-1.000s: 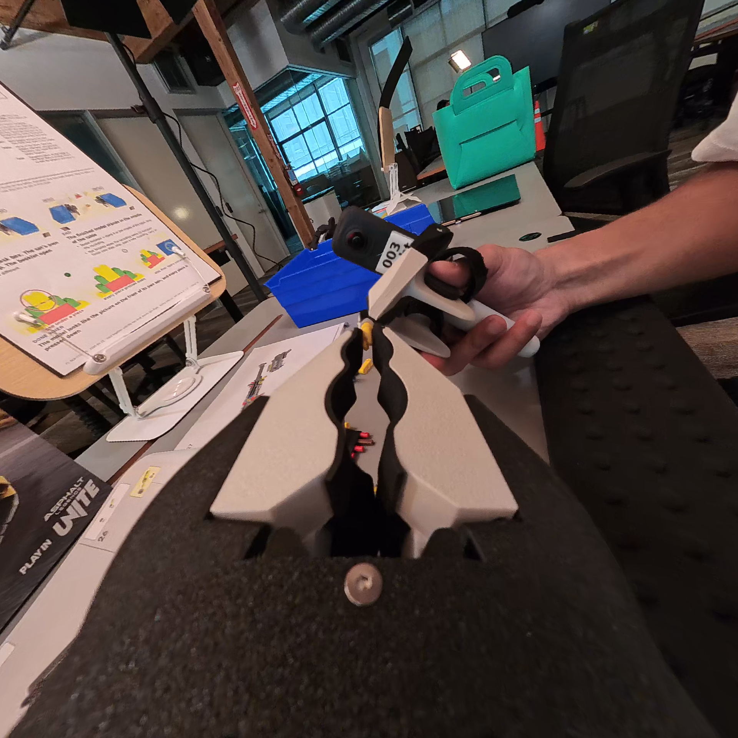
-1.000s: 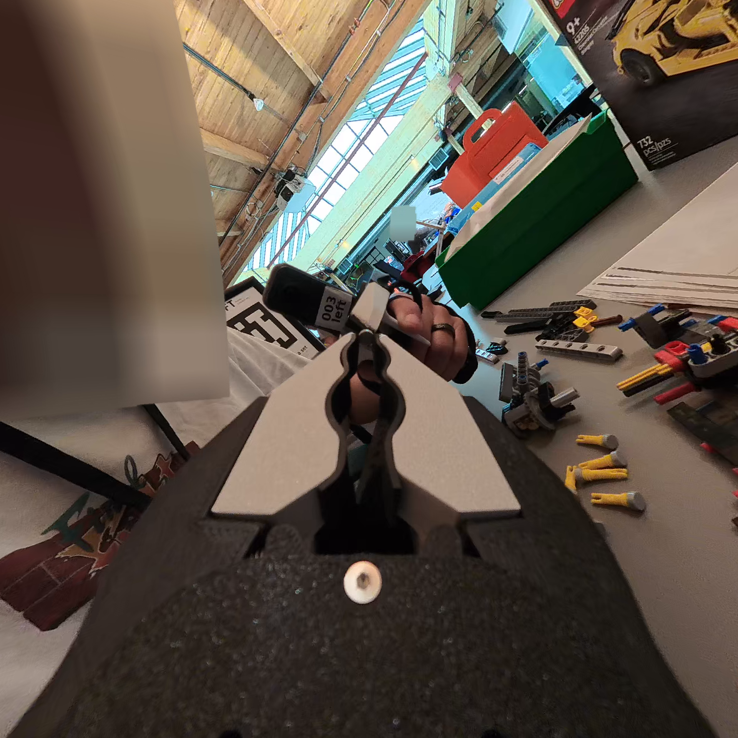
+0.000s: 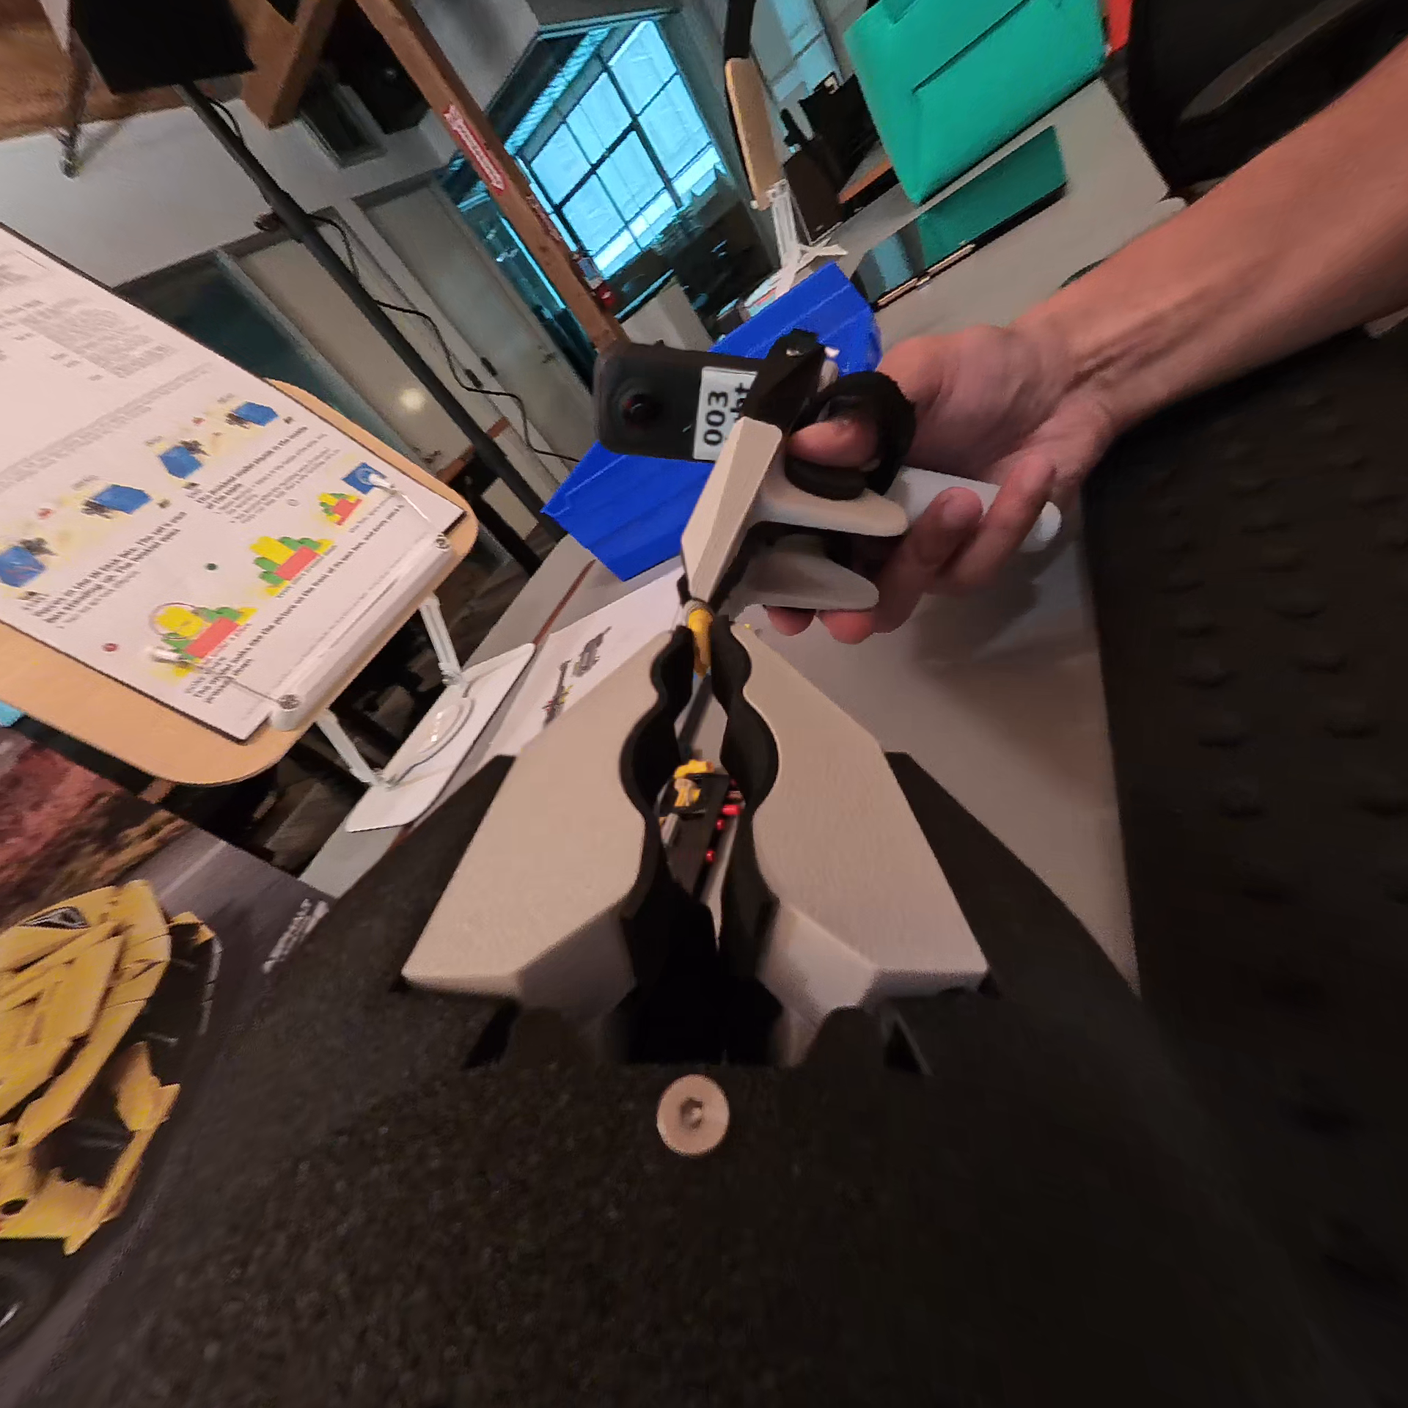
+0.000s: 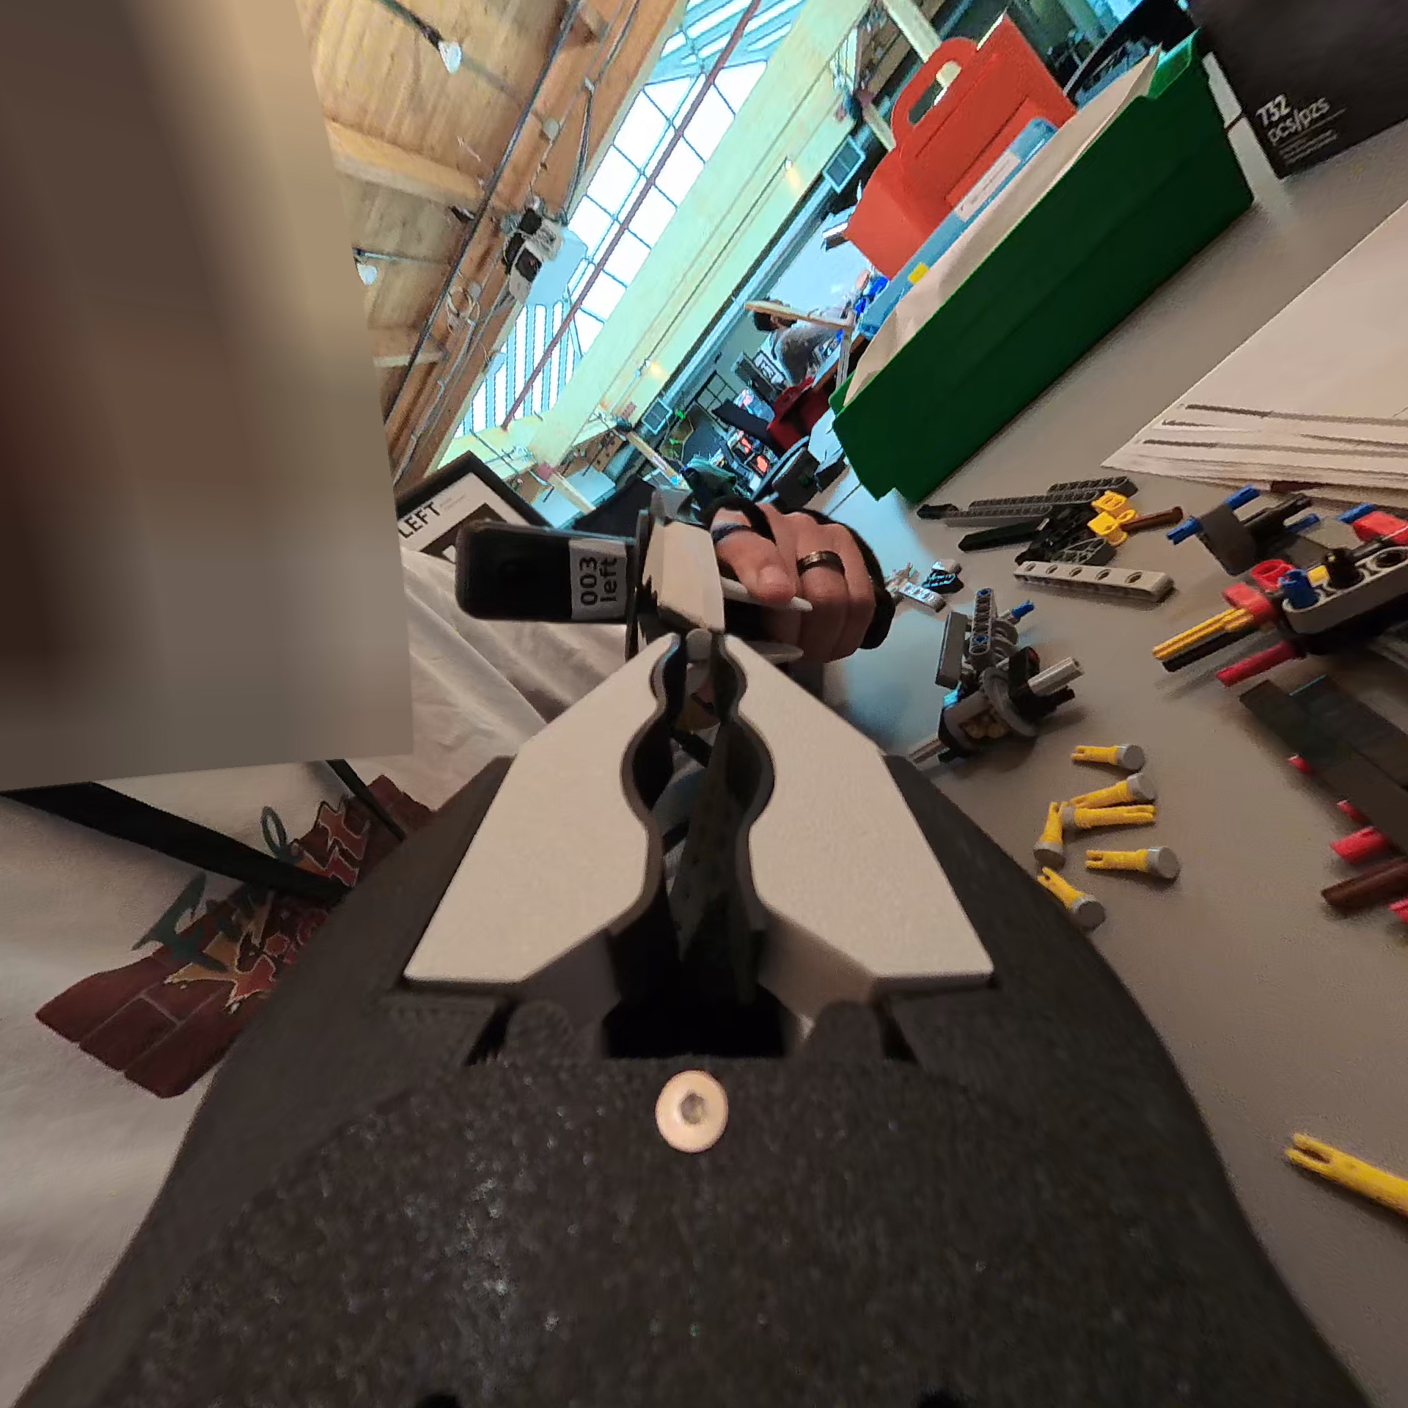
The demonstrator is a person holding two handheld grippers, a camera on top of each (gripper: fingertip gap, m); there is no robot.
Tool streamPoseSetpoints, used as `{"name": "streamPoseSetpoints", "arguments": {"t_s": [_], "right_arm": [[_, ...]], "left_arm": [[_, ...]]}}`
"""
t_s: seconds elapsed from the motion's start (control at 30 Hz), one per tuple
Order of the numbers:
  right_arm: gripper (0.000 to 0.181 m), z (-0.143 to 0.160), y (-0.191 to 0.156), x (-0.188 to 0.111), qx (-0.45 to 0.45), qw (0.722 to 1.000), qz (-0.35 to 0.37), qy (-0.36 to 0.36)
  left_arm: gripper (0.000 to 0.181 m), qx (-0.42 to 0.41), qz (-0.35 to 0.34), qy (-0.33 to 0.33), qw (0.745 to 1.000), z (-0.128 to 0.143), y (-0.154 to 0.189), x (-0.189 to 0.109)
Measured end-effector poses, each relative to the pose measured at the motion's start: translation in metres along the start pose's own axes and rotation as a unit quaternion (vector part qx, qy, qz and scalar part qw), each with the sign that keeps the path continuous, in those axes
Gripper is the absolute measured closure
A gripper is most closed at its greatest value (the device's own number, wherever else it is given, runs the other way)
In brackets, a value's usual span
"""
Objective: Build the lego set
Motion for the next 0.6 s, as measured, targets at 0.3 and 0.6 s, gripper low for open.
{"name": "streamPoseSetpoints", "arguments": {"t_s": [0.3, 0.6], "right_arm": [[0.176, -0.004, 0.003, 0.013, -0.151, 0.983, 0.1, 0.007], [0.175, -0.015, 0.009, 0.0, -0.206, 0.963, 0.173, -0.025]], "left_arm": [[0.178, -0.046, -0.026, -0.032, 0.998, 0.012, -0.009, 0.005], [0.178, -0.067, 0.025, -0.056, 0.996, 0.022, 0.005, 0.012]]}}
Point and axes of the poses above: each gripper's, where its closed fingertips meet, x out along the fingers, z out of its underside, y = z × x across the jaws, the point moved 2 cm from there along -x, back along the fingers, and after that the axes turned 3 degrees about x, right-handed, at the moved point
